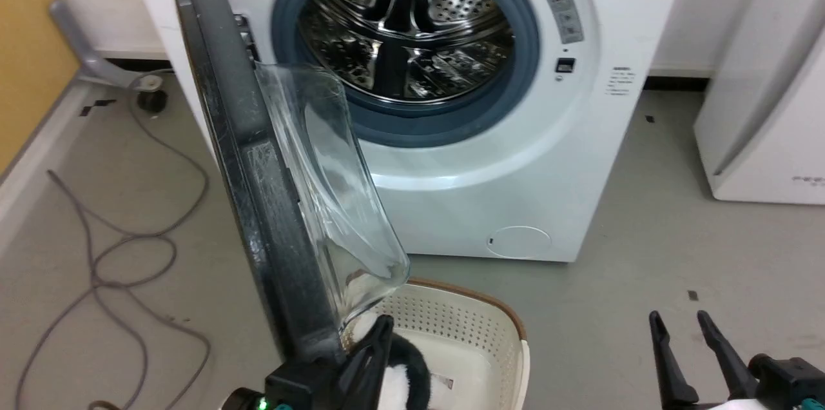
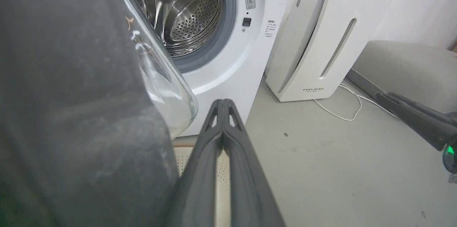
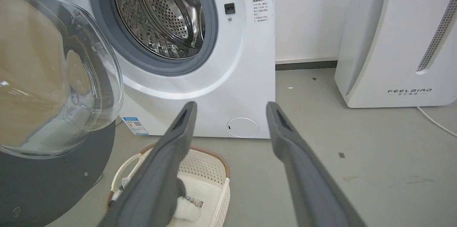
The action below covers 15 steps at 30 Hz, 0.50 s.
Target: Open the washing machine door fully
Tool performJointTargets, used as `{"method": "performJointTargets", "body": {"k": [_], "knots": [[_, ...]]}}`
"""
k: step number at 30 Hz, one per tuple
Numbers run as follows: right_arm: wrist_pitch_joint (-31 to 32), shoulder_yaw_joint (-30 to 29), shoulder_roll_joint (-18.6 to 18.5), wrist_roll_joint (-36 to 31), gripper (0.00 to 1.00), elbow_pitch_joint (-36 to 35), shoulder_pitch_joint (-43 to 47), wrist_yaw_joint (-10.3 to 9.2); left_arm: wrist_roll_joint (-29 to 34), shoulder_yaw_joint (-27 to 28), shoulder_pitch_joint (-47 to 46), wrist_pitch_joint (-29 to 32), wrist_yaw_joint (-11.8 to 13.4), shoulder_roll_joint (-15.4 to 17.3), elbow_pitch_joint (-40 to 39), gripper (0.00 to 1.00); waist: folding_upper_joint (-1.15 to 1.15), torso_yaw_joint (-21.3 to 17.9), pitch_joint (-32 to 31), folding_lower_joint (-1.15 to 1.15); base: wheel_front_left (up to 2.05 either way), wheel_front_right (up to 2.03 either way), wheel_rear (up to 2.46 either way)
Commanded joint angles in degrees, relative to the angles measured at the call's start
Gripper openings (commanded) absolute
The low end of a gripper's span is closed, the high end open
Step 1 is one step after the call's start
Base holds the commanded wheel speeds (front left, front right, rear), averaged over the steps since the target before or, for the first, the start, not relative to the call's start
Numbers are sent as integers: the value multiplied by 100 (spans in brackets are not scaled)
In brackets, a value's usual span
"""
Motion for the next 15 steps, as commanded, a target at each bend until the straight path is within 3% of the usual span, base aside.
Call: {"method": "performJointTargets", "body": {"k": [1, 15], "knots": [[2, -44, 19, 7, 100, -10, 44, 5, 45, 117, 76, -37, 81, 99, -41, 0, 0, 155, -47, 0, 0, 0, 0], [-60, -164, 19, 43, 100, -114, 106, 5, -17, 985, 379, -342, 582, 473, -227, 0, 0, 869, -81, 0, 0, 0, 0]]}}
